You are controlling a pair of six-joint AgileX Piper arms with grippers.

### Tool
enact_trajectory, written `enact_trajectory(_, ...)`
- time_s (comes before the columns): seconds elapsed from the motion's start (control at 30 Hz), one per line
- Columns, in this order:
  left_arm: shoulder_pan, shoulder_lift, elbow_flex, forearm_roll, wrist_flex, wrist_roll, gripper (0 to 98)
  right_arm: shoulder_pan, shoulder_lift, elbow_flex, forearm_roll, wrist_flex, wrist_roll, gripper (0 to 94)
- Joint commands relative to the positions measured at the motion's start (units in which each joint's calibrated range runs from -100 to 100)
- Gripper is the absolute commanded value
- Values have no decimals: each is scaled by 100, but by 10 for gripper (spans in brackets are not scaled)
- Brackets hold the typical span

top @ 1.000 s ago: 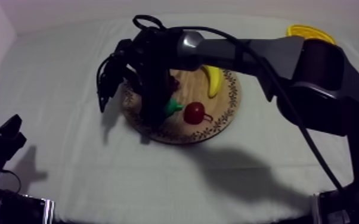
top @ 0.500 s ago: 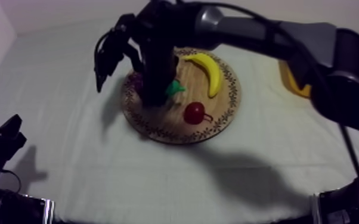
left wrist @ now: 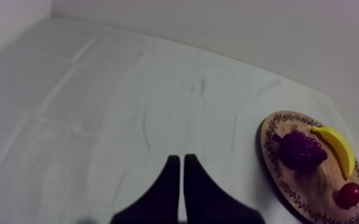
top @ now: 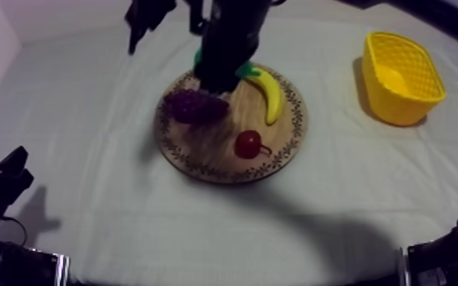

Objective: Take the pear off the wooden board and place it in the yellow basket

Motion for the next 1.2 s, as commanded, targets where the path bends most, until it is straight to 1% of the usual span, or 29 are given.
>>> enact_trajectory(0.0, 1, 2, -2, -3, 0, -1, 1, 91, -231, 63, 23, 26, -275, 462)
enact_trajectory(0.1, 1, 2, -2, -3, 0, -1, 1, 302, -433, 120, 54, 134, -471, 464)
enact_trajectory(0.2, 1, 2, -2, -3, 0, -1, 1, 593, -588, 144, 37, 228, -547, 462)
enact_trajectory(0.47, 1, 2, -2, -3, 0, -1, 1, 1587, -806, 305, -30, 256, -666, 460)
enact_trajectory(0.6, 1, 2, -2, -3, 0, -1, 1, 2100, -813, 406, -139, 212, -730, 460)
enact_trajectory(0.77, 1, 2, -2, -3, 0, -1, 1, 2722, -786, 510, -285, 145, -705, 459)
enact_trajectory(0.9, 1, 2, -2, -3, 0, -1, 1, 3158, -737, 561, -330, 72, -629, 458)
enact_trajectory(1.03, 1, 2, -2, -3, 0, -1, 1, 3495, -701, 647, -348, -15, -548, 458)
enact_trajectory(1.17, 1, 2, -2, -3, 0, 0, 1, 3707, -611, 765, -356, -110, -505, 458)
